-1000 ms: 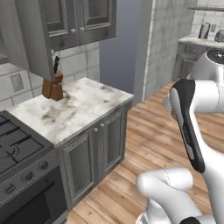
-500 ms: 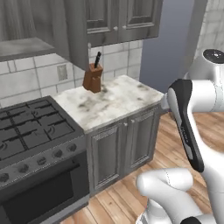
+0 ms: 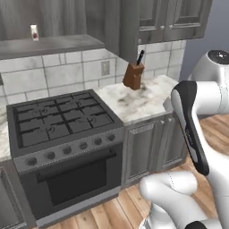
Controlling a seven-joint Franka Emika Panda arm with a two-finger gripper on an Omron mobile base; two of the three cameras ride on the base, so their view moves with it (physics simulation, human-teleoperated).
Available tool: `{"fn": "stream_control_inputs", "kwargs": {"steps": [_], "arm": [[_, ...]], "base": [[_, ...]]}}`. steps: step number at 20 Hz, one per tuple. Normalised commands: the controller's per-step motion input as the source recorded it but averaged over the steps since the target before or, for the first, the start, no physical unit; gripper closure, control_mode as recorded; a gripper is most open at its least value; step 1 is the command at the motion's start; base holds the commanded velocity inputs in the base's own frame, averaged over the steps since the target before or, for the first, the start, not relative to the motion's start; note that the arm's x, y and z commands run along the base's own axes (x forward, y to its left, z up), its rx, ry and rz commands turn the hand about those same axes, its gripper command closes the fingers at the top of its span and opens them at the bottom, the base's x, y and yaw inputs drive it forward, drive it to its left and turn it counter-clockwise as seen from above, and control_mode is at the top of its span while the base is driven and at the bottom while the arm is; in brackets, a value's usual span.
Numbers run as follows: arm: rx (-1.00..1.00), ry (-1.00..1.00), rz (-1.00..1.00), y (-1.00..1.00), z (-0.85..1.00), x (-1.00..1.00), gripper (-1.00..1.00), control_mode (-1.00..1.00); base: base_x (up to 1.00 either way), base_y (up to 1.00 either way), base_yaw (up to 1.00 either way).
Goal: Pick the candle and jar from the dining table and place them in the open cabinet. Close the cabinet after placing the objects.
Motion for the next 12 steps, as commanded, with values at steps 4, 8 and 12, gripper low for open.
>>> {"fn": "stream_control_inputs", "kwargs": {"steps": [4, 8, 12], "arm": [[0.00, 0.00, 0.00, 0.00, 0.00, 0.00, 1.00, 1.00], [0.00, 0.00, 0.00, 0.00, 0.00, 0.00, 1.00, 1.00], [0.00, 0.00, 0.00, 0.00, 0.00, 0.00, 1.00, 1.00]], "base": [[0.00, 0.68, 0.34], [0.00, 0.45, 0.32], [0.00, 0.16, 0.31]]}}
